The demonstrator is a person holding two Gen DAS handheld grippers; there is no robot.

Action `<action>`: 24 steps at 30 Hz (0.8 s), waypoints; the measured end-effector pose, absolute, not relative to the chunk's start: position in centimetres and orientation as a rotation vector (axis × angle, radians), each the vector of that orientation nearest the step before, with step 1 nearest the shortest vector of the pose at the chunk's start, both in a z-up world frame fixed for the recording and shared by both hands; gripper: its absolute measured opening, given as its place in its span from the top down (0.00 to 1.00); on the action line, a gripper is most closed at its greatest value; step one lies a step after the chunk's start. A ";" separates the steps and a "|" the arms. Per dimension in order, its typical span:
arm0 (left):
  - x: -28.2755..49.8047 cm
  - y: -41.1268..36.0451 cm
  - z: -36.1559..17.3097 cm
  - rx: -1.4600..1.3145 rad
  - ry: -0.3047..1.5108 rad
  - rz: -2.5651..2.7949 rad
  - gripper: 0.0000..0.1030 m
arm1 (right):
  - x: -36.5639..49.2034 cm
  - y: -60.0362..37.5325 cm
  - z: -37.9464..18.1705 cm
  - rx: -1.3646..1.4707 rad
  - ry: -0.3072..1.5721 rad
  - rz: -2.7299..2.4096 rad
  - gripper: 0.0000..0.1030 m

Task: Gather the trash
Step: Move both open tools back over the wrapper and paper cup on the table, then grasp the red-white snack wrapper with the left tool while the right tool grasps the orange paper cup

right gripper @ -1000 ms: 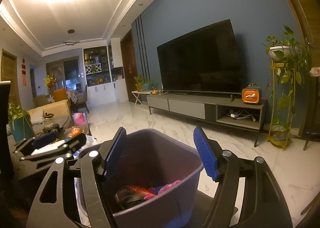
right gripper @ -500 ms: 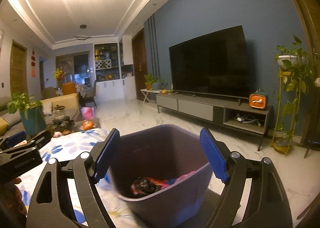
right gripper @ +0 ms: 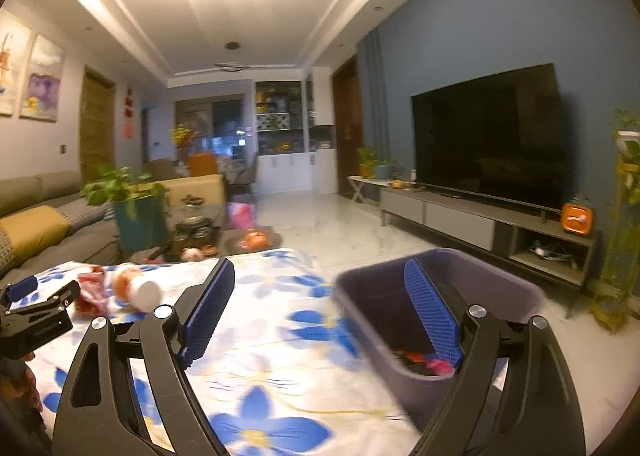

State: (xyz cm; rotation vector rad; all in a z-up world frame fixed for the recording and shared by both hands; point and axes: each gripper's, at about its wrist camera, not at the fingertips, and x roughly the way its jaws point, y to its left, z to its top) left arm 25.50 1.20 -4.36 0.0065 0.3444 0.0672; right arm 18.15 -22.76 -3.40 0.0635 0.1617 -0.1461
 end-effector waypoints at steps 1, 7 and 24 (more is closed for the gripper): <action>25.4 2.0 -4.3 0.001 0.343 0.078 0.14 | 18.5 -22.1 -3.3 0.060 0.163 -0.132 0.17; 25.5 6.4 -4.1 0.001 0.341 0.126 0.14 | 22.4 -17.0 -3.8 0.056 0.213 -0.018 0.17; 36.8 7.1 -7.3 0.000 0.559 0.005 0.14 | 32.3 -8.5 -5.4 -0.005 0.324 0.156 0.15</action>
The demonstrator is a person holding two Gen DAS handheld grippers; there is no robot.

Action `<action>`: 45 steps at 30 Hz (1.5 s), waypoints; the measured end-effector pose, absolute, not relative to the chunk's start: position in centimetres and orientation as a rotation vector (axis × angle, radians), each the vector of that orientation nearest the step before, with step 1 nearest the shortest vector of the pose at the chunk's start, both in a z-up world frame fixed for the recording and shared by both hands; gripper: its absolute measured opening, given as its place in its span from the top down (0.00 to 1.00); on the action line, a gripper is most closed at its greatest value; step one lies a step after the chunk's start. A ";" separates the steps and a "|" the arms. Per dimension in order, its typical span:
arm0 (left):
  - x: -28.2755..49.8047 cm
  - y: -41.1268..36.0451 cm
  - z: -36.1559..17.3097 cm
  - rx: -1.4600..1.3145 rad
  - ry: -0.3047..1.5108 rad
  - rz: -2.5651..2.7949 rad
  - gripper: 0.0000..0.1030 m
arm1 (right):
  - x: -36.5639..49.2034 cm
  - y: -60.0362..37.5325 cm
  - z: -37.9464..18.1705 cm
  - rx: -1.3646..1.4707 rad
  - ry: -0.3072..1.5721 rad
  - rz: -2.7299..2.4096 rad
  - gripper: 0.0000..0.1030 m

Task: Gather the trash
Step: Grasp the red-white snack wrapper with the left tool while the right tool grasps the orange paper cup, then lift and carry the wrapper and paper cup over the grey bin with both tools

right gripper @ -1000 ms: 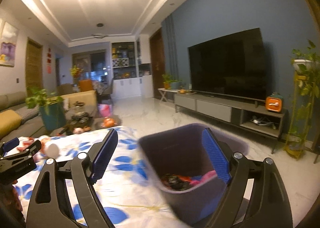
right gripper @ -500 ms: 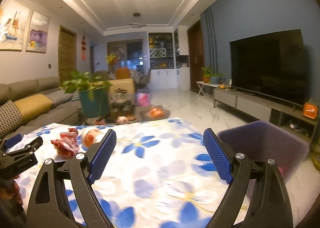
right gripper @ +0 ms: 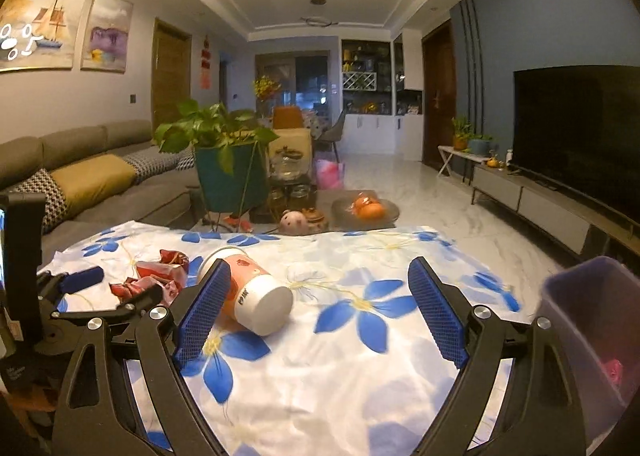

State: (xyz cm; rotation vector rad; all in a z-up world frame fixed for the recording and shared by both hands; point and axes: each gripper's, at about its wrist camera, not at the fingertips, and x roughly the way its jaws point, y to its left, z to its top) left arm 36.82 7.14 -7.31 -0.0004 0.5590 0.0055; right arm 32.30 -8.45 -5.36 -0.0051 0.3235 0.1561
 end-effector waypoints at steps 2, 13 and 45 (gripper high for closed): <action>37.7 7.5 -8.1 -0.015 0.593 -0.010 0.16 | 33.6 -8.0 -5.7 -0.001 0.349 0.173 0.15; 38.0 9.6 -9.3 -0.140 0.620 -0.066 0.56 | 38.3 -4.5 -7.8 -0.010 0.462 0.267 0.12; 35.8 13.4 -8.9 -0.272 0.559 0.063 0.57 | 38.3 -2.4 -8.8 -0.071 0.565 0.357 0.47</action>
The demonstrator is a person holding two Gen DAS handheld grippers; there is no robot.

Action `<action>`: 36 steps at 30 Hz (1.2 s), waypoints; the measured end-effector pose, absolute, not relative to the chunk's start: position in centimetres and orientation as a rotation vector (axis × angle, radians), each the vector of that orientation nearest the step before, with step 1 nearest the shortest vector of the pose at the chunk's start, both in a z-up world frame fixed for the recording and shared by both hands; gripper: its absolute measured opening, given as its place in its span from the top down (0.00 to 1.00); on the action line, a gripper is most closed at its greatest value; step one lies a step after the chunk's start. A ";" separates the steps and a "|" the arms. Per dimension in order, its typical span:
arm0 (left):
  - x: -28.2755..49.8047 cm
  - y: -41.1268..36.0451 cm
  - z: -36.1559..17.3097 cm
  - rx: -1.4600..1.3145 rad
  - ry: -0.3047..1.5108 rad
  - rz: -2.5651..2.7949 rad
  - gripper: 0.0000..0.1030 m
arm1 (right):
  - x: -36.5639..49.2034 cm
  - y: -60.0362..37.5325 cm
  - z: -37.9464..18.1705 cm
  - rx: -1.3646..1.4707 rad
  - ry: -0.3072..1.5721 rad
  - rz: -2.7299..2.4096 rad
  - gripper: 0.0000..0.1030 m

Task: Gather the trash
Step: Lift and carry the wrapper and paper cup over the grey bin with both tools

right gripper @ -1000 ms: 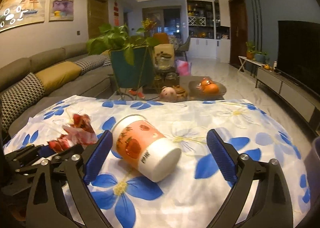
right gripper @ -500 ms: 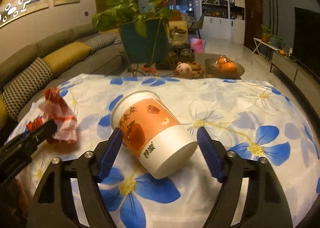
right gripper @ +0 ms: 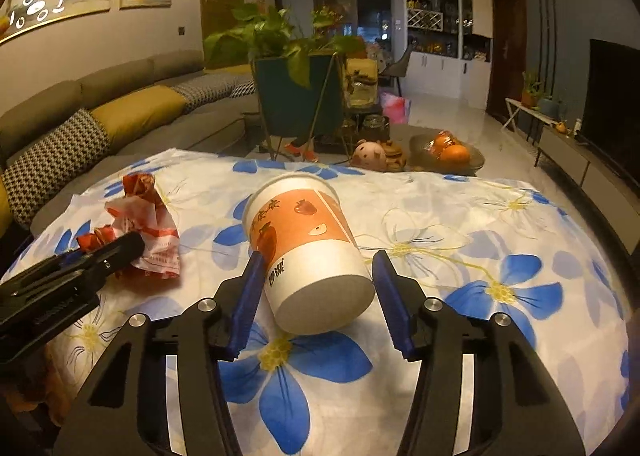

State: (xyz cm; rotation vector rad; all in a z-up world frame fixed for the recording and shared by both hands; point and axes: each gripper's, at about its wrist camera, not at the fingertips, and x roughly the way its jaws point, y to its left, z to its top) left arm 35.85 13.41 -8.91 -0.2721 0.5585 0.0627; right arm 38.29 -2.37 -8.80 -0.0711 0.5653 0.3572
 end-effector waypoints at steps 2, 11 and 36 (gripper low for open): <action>35.8 13.2 -8.9 -0.265 0.559 0.062 0.57 | 37.8 -2.8 -8.5 -0.061 0.555 0.348 0.47; 34.8 12.1 -8.4 -0.219 0.532 0.066 0.57 | 34.2 -5.6 -7.1 -0.003 0.488 0.288 0.48; 26.8 -3.0 -2.9 -0.043 0.439 -0.166 0.57 | 23.0 -21.0 -3.5 0.182 0.336 0.065 0.48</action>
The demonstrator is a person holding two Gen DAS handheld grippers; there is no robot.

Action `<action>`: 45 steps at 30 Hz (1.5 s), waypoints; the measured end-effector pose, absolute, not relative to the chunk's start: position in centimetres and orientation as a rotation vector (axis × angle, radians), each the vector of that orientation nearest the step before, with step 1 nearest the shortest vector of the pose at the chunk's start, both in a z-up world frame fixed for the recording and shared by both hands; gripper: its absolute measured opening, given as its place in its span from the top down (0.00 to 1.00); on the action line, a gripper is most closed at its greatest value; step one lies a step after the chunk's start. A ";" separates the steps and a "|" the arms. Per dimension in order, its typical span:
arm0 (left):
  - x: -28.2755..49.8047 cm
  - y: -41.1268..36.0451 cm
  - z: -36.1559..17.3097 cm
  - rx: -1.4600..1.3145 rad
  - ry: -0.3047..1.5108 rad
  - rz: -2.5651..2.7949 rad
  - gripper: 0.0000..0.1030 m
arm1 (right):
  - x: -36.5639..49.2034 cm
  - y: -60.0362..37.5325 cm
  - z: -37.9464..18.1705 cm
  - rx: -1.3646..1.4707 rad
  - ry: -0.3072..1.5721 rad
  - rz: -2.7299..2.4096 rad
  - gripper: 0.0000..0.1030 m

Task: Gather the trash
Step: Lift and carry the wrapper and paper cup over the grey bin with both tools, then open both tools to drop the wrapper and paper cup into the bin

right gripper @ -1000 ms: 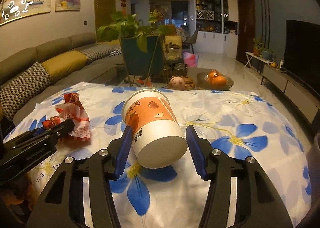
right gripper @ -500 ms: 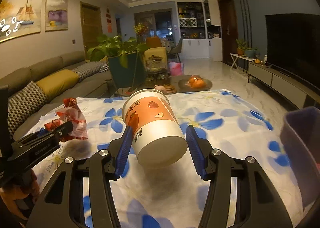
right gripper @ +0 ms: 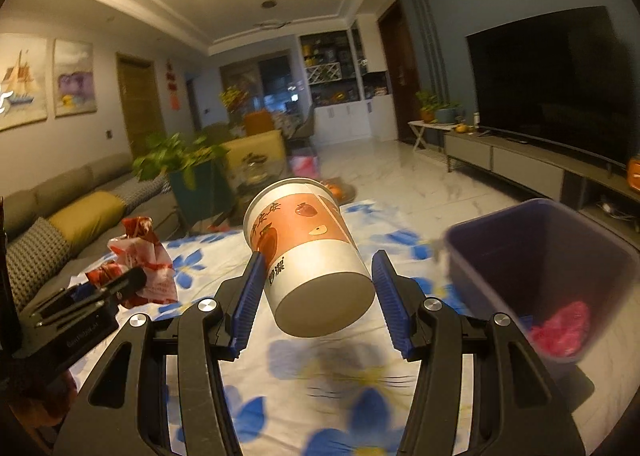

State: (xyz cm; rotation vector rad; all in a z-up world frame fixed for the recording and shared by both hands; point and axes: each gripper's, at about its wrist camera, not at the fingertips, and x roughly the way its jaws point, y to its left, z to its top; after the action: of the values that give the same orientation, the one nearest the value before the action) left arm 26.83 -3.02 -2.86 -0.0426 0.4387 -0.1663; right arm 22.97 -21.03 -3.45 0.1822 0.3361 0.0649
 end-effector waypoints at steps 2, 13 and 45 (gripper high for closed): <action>26.6 -4.7 -2.6 -0.030 0.432 -0.198 0.57 | 22.2 -22.5 -3.2 0.197 0.324 0.044 0.48; 25.8 -14.8 -0.7 0.032 0.377 -0.385 0.57 | 19.3 -31.0 -2.2 0.240 0.257 -0.135 0.48; 31.9 -30.3 -4.7 0.070 0.401 -0.718 0.39 | 20.5 -41.3 -4.6 0.335 0.222 -0.348 0.40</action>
State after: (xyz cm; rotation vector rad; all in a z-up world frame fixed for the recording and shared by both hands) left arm 31.90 -30.34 -4.68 0.0696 0.4013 -0.7177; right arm 20.54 -41.28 -4.60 0.3352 0.2225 -0.3476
